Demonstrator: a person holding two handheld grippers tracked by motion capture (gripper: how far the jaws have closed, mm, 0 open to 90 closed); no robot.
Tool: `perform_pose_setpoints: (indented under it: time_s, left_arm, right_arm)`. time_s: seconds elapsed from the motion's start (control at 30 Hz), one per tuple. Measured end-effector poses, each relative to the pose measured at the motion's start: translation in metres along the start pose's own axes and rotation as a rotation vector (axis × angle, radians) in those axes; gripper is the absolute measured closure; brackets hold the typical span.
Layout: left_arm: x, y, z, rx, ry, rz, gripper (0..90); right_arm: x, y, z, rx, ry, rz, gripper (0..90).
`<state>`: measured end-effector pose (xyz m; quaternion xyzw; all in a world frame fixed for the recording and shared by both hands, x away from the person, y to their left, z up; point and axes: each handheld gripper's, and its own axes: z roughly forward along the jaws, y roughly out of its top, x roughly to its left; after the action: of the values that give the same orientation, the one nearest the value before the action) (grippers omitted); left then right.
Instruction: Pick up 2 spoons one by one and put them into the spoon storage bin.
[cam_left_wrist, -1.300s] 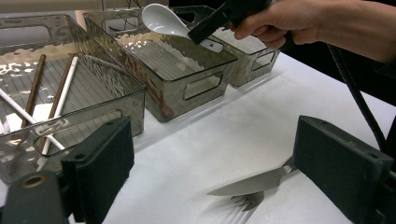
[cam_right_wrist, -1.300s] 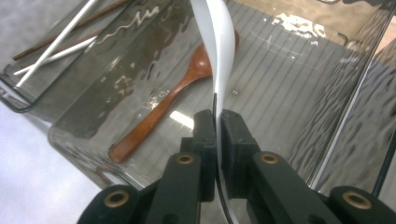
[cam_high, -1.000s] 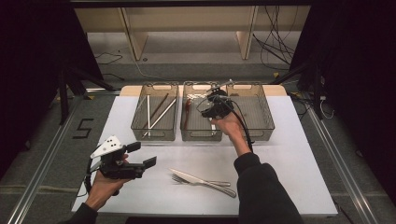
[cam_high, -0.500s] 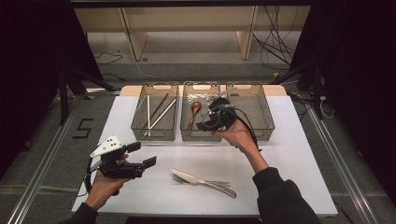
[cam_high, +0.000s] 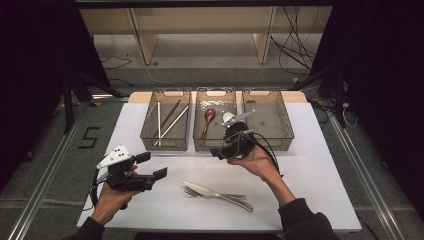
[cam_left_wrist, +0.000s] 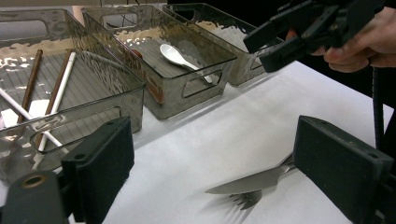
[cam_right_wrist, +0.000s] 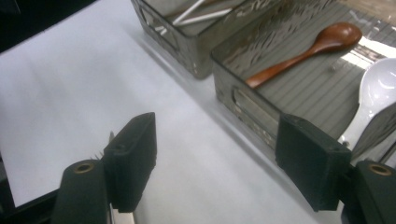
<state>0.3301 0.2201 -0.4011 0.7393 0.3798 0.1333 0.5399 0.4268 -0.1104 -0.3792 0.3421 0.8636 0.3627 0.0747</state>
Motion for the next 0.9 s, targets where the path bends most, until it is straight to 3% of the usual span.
perform_pose_setpoints:
  time_s: [0.43, 0.9]
  left_arm:
    - [0.001, 0.0, 0.0, -0.004, 0.001, -0.009, 11.8]
    - [0.001, 0.0, 0.0, 0.0, 0.001, -0.007, 11.8]
  right_arm:
    - [0.004, -0.021, -0.007, 0.024, 0.011, -0.007, 28.9]
    - [0.024, -0.041, -0.001, 0.096, 0.065, -0.051, 27.6]
